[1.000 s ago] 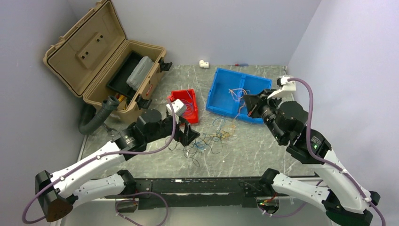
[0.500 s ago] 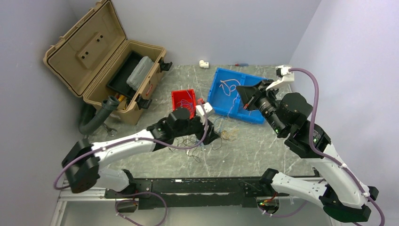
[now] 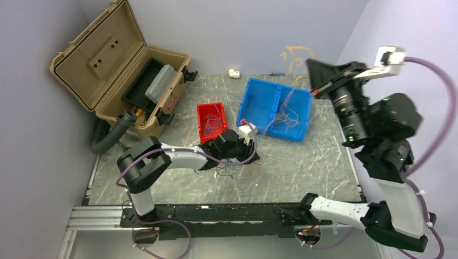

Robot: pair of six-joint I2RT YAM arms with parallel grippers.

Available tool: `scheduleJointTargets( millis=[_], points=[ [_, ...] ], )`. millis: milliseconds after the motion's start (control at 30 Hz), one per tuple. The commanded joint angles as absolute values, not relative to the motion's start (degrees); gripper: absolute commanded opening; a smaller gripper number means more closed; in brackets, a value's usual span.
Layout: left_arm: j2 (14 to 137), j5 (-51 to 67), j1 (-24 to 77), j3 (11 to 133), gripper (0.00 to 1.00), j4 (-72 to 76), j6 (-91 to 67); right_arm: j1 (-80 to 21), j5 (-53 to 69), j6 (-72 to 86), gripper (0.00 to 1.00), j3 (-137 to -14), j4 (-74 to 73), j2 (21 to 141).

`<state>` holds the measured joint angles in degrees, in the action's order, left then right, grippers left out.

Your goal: Untangle the cables

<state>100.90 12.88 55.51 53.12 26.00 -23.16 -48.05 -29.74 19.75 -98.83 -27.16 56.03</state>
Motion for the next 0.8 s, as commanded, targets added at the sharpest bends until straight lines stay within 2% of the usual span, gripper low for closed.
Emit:
scheduleJointTargets(
  millis=[0,167,333,533,767],
  points=[
    [101.6,14.2,56.4,48.9,0.32,35.2,-28.3,-48.1,-37.8,9.6,0.0,-108.5,-20.6,57.4],
    [98.4,12.8,56.5,42.0,0.26,36.6,-29.3,-48.2,-42.1,2.9,0.0,-109.8,-18.2,57.6],
    [92.1,12.0,56.6,37.0,0.22,33.9,-28.6,-48.2,-46.7,1.7,0.0,-101.1,-15.9,53.4],
    [81.2,9.0,57.0,34.8,0.22,23.1,-25.7,-48.2,-53.4,0.6,0.0,-90.5,-15.2,49.5],
    [71.6,6.7,57.3,36.7,0.23,13.1,-23.7,-48.1,-58.6,-4.1,0.0,-83.1,-12.2,52.0]
  ],
)
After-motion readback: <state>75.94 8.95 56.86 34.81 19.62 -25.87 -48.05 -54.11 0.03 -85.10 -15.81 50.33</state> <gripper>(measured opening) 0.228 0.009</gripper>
